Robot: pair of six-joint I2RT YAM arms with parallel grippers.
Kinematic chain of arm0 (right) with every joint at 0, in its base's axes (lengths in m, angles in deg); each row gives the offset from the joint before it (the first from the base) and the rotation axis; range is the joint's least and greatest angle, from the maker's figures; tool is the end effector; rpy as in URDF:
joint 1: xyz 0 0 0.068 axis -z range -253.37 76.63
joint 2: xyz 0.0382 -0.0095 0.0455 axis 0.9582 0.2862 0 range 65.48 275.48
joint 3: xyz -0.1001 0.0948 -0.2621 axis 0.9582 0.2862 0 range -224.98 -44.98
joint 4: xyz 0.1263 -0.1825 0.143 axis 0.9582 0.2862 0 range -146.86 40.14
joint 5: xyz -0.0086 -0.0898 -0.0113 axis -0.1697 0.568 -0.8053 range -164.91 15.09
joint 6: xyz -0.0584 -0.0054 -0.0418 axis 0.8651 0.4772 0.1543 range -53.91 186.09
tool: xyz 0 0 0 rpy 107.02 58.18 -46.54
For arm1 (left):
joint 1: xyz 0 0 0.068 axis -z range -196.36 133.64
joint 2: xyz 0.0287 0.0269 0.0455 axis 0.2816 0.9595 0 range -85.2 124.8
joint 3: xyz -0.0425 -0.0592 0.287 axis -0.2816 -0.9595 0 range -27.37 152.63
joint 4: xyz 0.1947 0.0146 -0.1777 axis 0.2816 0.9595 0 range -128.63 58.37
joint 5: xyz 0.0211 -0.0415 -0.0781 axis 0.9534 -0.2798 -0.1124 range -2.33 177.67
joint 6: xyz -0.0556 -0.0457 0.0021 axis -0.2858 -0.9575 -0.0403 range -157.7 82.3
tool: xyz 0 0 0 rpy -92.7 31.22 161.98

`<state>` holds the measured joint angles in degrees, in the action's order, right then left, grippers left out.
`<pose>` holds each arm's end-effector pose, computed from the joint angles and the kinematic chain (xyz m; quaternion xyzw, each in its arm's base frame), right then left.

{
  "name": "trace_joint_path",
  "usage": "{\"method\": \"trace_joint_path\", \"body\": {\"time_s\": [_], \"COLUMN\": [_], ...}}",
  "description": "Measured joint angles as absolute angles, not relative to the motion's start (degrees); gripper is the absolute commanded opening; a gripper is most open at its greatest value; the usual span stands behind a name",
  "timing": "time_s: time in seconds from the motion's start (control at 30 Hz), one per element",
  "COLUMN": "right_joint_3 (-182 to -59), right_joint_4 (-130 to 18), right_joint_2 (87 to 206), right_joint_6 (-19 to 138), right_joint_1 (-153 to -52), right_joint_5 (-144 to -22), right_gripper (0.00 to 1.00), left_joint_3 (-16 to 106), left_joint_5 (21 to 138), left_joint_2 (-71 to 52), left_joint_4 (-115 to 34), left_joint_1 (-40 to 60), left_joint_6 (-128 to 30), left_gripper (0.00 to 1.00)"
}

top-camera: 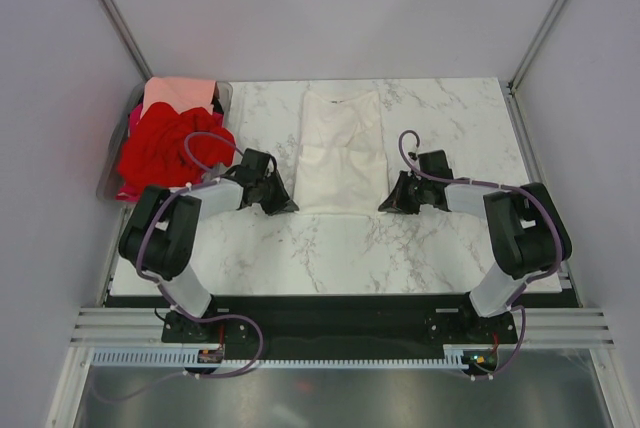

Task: Fold and stack the t-shirts

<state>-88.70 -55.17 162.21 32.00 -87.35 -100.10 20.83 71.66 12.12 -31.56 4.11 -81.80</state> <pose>0.3089 0.1029 0.1334 0.0972 0.9273 0.3103 0.1856 0.3103 -0.1332 0.1421 -0.1543 0.9357 -0.2665 0.1723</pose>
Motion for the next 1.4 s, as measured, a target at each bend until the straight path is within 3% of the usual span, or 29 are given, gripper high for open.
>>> {"method": "trace_joint_path", "body": {"time_s": [0.27,0.53,0.77,1.03,1.4], "right_joint_3": [-84.9,-77.6,-82.5,-106.3,-123.7], "right_joint_4": [-51.2,-37.1,-21.7,-13.8,-11.0], "right_joint_2": [157.0,135.5,122.4,132.9,153.4], "right_joint_6": [32.2,29.0,24.0,26.4,31.6], "right_joint_1": [-87.4,-88.8,-93.9,-94.1,-92.3], "right_joint_5": [-99.5,-99.0,-94.4,-87.7,-85.8], "right_gripper": [0.0,0.0,0.0,0.0,0.0], "left_joint_3": [16.6,9.9,12.4,29.1,42.0], "left_joint_5": [73.6,76.7,82.6,89.3,86.9], "left_joint_2": [1.6,-18.0,-33.6,-26.4,-10.6], "left_joint_4": [-27.1,-18.0,-3.6,4.8,5.7], "left_joint_1": [6.6,15.4,23.9,22.0,9.3], "left_joint_6": [-82.3,-85.6,-89.7,-88.4,-82.0], "left_gripper": [0.02,0.02,0.02,0.02,0.02]}}
